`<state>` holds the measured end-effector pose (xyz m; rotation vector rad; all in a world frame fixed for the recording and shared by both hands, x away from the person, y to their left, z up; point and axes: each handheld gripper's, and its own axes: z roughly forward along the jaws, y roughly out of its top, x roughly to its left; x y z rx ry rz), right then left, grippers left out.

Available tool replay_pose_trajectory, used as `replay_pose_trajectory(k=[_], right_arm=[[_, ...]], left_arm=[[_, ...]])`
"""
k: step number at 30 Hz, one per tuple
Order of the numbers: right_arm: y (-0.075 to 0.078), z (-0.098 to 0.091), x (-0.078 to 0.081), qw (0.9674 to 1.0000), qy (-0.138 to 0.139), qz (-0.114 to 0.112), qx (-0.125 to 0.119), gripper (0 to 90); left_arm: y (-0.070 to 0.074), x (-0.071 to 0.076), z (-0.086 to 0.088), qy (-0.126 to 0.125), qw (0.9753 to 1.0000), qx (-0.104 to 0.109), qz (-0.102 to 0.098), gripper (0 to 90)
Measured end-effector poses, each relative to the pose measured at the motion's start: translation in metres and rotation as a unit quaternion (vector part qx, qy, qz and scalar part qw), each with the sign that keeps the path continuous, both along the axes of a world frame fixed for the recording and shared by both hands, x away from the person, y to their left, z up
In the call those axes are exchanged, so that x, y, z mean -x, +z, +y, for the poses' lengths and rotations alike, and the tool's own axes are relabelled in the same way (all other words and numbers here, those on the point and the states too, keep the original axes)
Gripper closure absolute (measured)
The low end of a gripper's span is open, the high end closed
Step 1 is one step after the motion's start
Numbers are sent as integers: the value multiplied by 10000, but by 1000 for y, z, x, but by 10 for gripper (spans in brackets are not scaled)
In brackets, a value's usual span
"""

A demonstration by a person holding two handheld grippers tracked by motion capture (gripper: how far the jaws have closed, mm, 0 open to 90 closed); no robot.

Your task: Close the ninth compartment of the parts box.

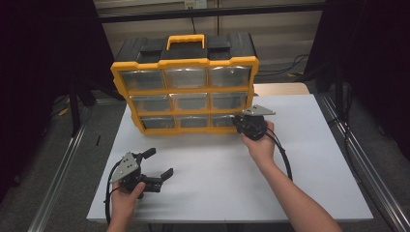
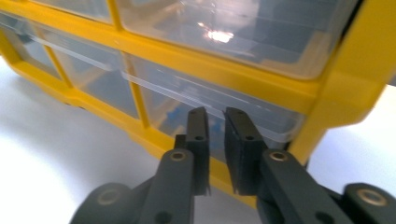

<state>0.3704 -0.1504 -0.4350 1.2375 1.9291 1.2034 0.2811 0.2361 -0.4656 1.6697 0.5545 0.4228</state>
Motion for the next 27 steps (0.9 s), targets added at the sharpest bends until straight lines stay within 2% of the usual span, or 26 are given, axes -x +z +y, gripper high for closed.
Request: replay_pose_trajectory(k=[1, 3, 5, 6, 9, 10, 11, 12, 15, 16, 17, 18, 19, 20, 23, 24, 26, 27], right_arm=[[0, 0, 0, 10000, 34, -30, -22, 786], [1, 0, 1, 10000, 49, -36, -28, 768], [3, 0, 3, 9999, 83, -31, -74, 730], [3, 0, 4, 9999, 91, -51, -70, 710], [4, -2, 6, 9998, 127, -4, -184, 641], [4, -3, 7, 9997, 149, -8, -209, 615], [4, -3, 8, 9996, 159, -7, -245, 581], [4, -5, 9, 9994, 190, -6, -297, 563], [5, -7, 14, 9992, 271, -27, -303, 499], [5, -7, 16, 9991, 292, -14, -305, 463], [6, -8, 17, 9990, 310, -28, -313, 432], [6, -9, 18, 9988, 337, -42, -360, 417], [6, -10, 20, 9986, 367, -56, -375, 391], [6, -10, 22, 9985, 373, -42, -395, 358], [5, -13, 25, 9984, 383, -58, -407, 293], [4, -14, 26, 9981, 429, -77, -429, 270], [5, -16, 29, 9976, 497, -79, -476, 240], [5, -16, 30, 9974, 514, -81, -489, 228]], left_arm=[[0, 1, -2, 36, 9999, 127, 68, 19], [-1, 1, -3, 62, 9997, 201, 97, 19], [0, 1, -2, 33, 9999, 101, 58, 19], [0, 1, -1, 166, 9998, -53, 3, 19], [0, 2, -1, 189, 9998, -60, 0, 20], [0, 1, 0, 15, 10000, 29, 26, 19], [0, 3, -2, 197, 9998, 67, 62, 20], [1, 2, 0, 171, 9998, -52, 0, 19], [1, 2, -1, 176, 9998, -29, 21, 20], [0, 3, -2, 204, 9998, 54, 59, 19], [1, 2, 0, 177, 9998, -61, -11, 19], [1, 2, -1, 220, 9997, -43, 9, 20], [0, 3, -2, 219, 9997, 63, 61, 20], [0, 3, -2, 222, 9997, -3, 61, 19], [0, 3, -2, 215, 9997, 11, 62, 20], [1, 2, -1, 214, 9997, -76, -14, 19], [0, 2, -2, 177, 9998, -67, 14, 20], [0, 1, -1, 14, 10000, -3, 14, 20]])
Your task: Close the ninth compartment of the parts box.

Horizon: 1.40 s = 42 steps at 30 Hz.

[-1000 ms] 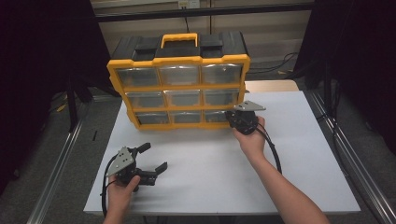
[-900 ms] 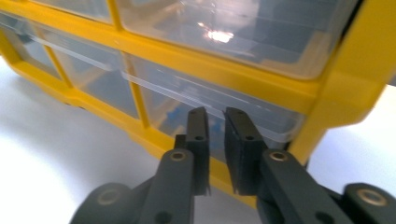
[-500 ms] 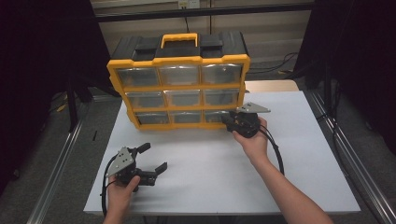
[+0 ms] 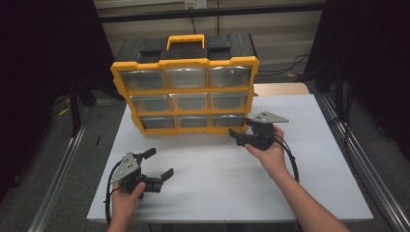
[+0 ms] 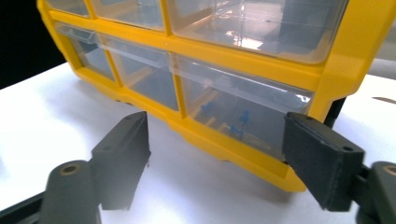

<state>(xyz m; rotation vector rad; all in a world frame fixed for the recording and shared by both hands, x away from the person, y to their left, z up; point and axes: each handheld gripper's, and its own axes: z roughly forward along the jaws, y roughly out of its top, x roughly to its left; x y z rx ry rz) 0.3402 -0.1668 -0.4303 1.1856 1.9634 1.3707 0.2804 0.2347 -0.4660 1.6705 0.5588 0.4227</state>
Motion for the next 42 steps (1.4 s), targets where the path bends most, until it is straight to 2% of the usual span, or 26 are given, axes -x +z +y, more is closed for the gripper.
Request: replay_pose_trajectory(k=[3, 6, 9, 10, 11, 12, 13, 14, 15, 16, 17, 18, 25, 26, 27, 28, 42], right_arm=[[2, -2, 4, 10000, 29, 32, -79, 185], [4, -4, 7, 9999, 38, -84, -118, 167], [5, -6, 11, 9998, 80, -95, -123, 132], [5, -7, 12, 9998, 102, -79, -139, 112], [5, -8, 13, 9998, 111, -80, -143, 93], [5, -10, 15, 9998, 120, -72, -140, 81], [5, -11, 16, 9997, 138, -79, -187, 76], [5, -14, 18, 9996, 143, -111, -236, 75], [5, -15, 19, 9995, 148, -122, -243, 71], [5, -17, 20, 9995, 180, -111, -252, 70], [5, -18, 21, 9995, 142, -129, -254, 69], [5, -20, 22, 9994, 169, -115, -264, 63], [3, -31, 29, 9994, 141, -101, -313, 43], [3, -33, 30, 9993, 96, -148, -326, 48], [3, -35, 31, 9993, 110, -139, -335, 43], [2, -36, 32, 9992, 99, -117, -369, 38], [-2, -59, 48, 9989, 12, -171, -428, 24]], left_arm=[[0, 0, 0, -7, 10000, 3, 0, 19], [0, 0, 0, 4, 10000, 23, 14, 19], [0, 0, 0, -5, 10000, 8, 9, 20], [0, -1, 2, -64, 9999, -153, -49, 20], [0, 0, -1, -14, 10000, 10, 10, 20], [0, 0, -1, -13, 10000, 6, 11, 19], [0, -1, 2, -74, 9998, -158, -51, 20], [0, -1, 2, -74, 9998, -161, -52, 19], [1, 1, 1, 95, 9997, -219, -40, 20], [-1, 3, -6, 259, 9994, 210, 100, 20], [-1, 3, -5, 220, 9996, 129, 103, 19], [-1, 1, -3, 17, 9999, 83, 76, 20], [-1, 0, -2, -19, 10000, -16, 18, 20], [-1, 1, -3, 156, 9998, -62, 43, 19], [-1, 1, -2, 142, 9999, -78, 43, 20], [-1, 1, -3, 4, 10000, 41, 86, 19], [-1, 1, -2, 17, 10000, 2, 35, 20]])
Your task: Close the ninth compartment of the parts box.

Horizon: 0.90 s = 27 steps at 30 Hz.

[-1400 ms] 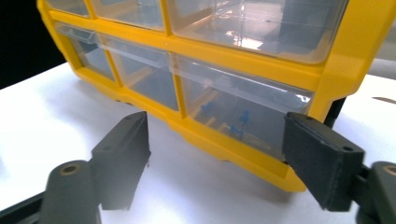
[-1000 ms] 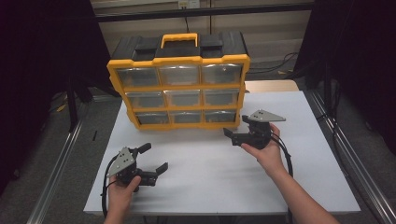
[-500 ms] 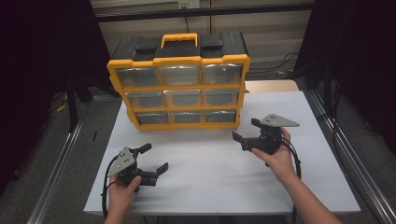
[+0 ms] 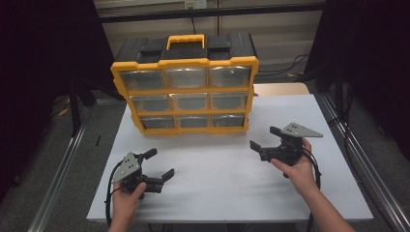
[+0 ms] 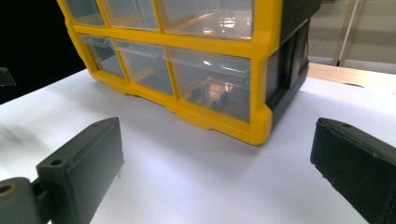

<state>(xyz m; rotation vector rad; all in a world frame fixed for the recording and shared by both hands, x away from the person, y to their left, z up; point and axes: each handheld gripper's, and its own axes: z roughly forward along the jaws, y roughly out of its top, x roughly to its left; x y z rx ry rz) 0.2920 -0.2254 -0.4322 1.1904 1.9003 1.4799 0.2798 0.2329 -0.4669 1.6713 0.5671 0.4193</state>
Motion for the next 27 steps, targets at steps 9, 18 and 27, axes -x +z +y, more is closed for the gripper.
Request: replay_pose_trajectory(k=[9, 18, 27], right_arm=[[-4, -15, 12, 10000, -54, -28, 21, 26], [-8, -28, 19, 9998, -158, 4, -77, 26], [-13, -40, 29, 9994, -319, 30, -128, 26]], left_arm=[[0, 0, 0, -2, 10000, 13, 49, 19], [0, 0, 0, 0, 10000, 24, 60, 19], [0, 1, -1, 137, 9999, -55, 44, 19]])
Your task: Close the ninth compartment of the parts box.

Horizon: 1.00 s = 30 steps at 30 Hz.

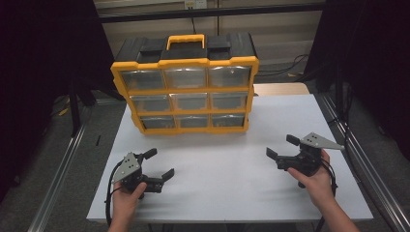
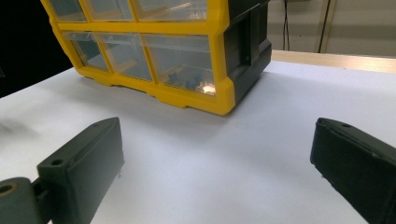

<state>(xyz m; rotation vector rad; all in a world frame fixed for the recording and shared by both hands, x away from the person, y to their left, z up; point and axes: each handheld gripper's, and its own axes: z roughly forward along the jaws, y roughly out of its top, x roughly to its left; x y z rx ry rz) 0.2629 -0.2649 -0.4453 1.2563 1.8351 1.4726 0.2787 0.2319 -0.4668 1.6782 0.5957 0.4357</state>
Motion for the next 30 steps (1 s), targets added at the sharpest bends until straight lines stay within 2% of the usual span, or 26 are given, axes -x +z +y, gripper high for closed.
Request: replay_pose_trajectory(k=[9, 14, 15, 17, 18, 20, 21, 22, 23, 28, 29, 30], right_arm=[[-3, -10, 9, 9999, -99, 6, -67, 29], [-6, -15, 13, 9999, -109, 45, 9, 29], [-7, -16, 14, 9999, -105, 46, -8, 29], [-8, -18, 17, 9999, -129, 56, 28, 29], [-9, -19, 18, 9999, -135, 78, 36, 29], [-10, -21, 20, 9999, -146, 69, 48, 29], [-10, -22, 21, 9998, -156, 73, 56, 29], [-11, -23, 22, 9998, -144, 69, 72, 29], [-11, -24, 22, 9998, -147, 72, 67, 30], [-13, -27, 26, 9998, -165, 51, 114, 31], [-13, -28, 26, 9998, -171, 62, 108, 31], [-13, -28, 27, 9998, -172, 51, 116, 31]], left_arm=[[0, 0, 0, 13, 10000, -24, -2, 20], [0, 0, 0, 7, 10000, -12, -15, 20], [0, -1, 1, -146, 9999, 52, 2, 20], [0, -1, 1, -134, 9999, 63, 0, 19], [0, 0, 0, 22, 10000, -6, 4, 19], [0, 0, 0, -4, 10000, -61, -31, 20], [0, -1, 1, -106, 9999, -46, -36, 20], [0, -1, 1, -102, 9999, -42, -32, 20], [0, 0, 0, 3, 10000, -64, -36, 20], [0, 0, 0, 5, 10000, -71, -33, 20], [0, -1, 1, -97, 9999, -40, -34, 19], [0, -1, 0, -42, 10000, -70, -35, 20]])
